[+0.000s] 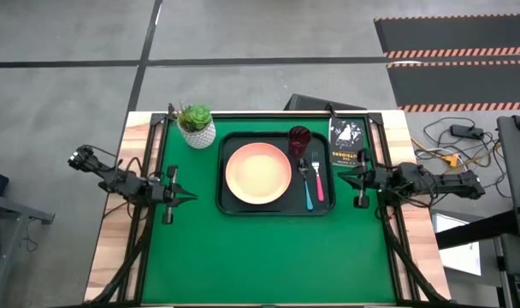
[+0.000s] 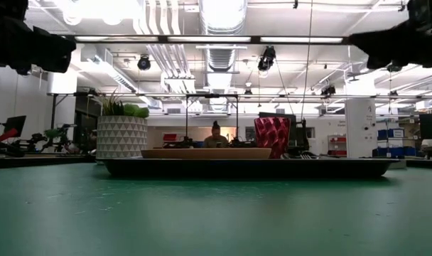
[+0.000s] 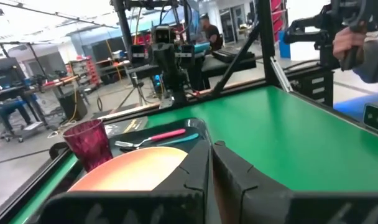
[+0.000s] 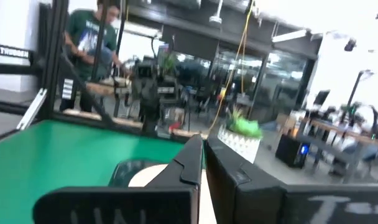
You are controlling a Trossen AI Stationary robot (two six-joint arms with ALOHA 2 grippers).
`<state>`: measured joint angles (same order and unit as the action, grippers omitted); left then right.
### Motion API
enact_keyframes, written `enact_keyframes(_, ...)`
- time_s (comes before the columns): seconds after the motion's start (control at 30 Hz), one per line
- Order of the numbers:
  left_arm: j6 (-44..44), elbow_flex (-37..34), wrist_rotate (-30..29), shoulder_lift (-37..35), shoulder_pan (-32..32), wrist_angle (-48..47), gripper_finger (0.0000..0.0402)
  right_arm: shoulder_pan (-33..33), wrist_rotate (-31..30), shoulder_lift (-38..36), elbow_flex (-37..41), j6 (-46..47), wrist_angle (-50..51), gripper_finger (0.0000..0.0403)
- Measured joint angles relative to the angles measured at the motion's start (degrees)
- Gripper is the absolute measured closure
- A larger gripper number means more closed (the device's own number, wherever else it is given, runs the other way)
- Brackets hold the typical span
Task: Pick and place plate/cup/fork/spoon on tray
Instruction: Return to Home Position
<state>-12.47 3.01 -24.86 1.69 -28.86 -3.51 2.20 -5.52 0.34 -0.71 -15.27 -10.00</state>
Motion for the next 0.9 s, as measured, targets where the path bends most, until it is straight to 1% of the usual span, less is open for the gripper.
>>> enact_keyframes(0.13,-0.01,-0.47,0.13,1.79,0.00,1.97,0.0401,0.02,0.10,0.02,0.02,-0.52,1.06,0.0394)
enact_keyframes(0.2,0.02,-0.49,0.15,2.36,0.00,2.06,0.0401,0.01,2.72,0.44,0.02,-0.43,2.18,0.0394)
enact_keyframes(0.27,0.02,-0.55,0.17,2.89,0.00,2.15,0.0401,0.03,4.19,0.44,0.02,2.11,3.32,0.0394)
enact_keyframes(0.4,0.02,-0.60,0.18,3.98,0.00,2.26,0.0401,0.00,4.00,1.04,0.02,9.22,4.59,0.0394)
enact_keyframes(0.6,0.02,-0.60,0.18,5.88,0.00,2.24,0.0402,0.00,4.03,1.22,0.04,15.17,5.49,0.0394)
enact_keyframes(0.9,0.02,-0.60,0.18,8.52,0.00,2.21,0.0402,0.00,4.00,1.27,0.06,15.32,5.47,0.0394)
